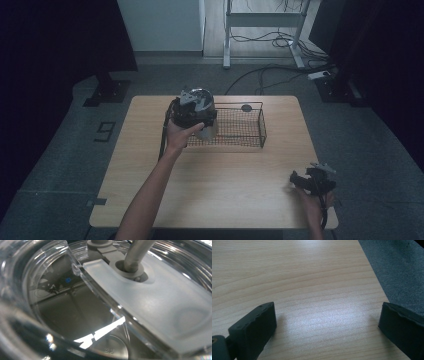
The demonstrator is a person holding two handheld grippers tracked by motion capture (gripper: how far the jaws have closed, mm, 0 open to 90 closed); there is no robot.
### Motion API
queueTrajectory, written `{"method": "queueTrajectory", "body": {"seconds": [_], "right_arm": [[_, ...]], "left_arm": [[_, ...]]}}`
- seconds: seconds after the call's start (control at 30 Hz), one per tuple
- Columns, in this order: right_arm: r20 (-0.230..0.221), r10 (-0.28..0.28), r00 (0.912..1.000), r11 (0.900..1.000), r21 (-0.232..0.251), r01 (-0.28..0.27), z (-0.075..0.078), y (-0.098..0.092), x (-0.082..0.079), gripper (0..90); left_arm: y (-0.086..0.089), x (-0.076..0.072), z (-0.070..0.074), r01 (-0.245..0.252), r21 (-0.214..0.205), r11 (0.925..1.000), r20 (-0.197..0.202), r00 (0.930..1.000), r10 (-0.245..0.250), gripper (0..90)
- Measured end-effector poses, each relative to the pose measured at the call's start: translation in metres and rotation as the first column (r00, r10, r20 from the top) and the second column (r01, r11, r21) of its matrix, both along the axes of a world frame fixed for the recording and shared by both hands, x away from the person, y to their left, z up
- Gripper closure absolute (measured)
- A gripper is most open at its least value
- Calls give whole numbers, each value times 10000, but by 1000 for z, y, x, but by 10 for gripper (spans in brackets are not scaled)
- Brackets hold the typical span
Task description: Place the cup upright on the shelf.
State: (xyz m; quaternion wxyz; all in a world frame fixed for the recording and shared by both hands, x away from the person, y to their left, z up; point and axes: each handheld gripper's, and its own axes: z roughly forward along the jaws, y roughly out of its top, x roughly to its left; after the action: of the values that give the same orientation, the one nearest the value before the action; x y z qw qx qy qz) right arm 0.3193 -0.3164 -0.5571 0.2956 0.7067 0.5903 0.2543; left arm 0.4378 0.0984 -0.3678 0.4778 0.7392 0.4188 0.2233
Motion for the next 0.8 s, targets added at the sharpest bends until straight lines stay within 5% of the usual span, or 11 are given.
{"method": "queueTrajectory", "body": {"seconds": [0.8], "right_arm": [[22,-57,10000,10000,22,57,0,0,0,20]], "left_arm": [[-10,17,6,-228,205,9995,-5,9997,228,40]]}}
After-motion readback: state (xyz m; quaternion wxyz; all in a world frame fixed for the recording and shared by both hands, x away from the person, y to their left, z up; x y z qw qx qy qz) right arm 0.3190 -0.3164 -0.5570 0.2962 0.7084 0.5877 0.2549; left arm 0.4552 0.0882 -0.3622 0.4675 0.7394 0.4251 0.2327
